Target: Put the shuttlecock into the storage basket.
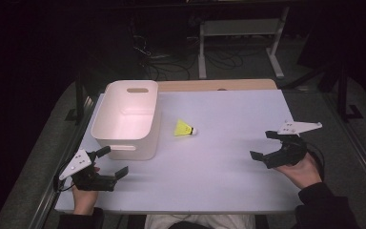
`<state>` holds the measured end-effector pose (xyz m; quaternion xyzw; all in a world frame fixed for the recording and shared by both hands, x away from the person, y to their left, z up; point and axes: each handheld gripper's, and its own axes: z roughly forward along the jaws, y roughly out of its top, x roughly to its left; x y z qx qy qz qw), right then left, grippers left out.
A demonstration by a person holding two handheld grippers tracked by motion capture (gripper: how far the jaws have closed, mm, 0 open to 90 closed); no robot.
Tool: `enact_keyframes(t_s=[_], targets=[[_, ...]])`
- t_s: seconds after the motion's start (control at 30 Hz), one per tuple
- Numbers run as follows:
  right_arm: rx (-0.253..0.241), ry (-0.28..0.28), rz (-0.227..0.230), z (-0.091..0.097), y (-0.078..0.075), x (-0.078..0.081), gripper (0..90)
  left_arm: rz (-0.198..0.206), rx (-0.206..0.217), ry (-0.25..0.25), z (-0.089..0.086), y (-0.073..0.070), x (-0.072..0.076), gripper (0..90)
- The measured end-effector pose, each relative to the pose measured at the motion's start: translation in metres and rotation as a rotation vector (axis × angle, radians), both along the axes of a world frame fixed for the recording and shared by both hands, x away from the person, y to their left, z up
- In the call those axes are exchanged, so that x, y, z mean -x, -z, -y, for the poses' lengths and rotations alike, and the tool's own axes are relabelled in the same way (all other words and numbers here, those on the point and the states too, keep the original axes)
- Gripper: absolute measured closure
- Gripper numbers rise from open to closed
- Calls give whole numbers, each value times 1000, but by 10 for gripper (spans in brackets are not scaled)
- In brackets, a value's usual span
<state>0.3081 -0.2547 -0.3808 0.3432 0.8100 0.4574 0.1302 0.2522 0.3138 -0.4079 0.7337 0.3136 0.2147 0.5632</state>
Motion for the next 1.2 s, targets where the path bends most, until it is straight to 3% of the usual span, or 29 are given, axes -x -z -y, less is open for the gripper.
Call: enact_keyframes(t_s=[0.6, 1.2], targets=[[29, -31, -12, -8, -18, -14, 0, 12, -2, -13, -3, -1, 1, 0], [72, -59, -15, -21, -40, -30, 0, 16, 11, 19, 0, -1, -4, 0]])
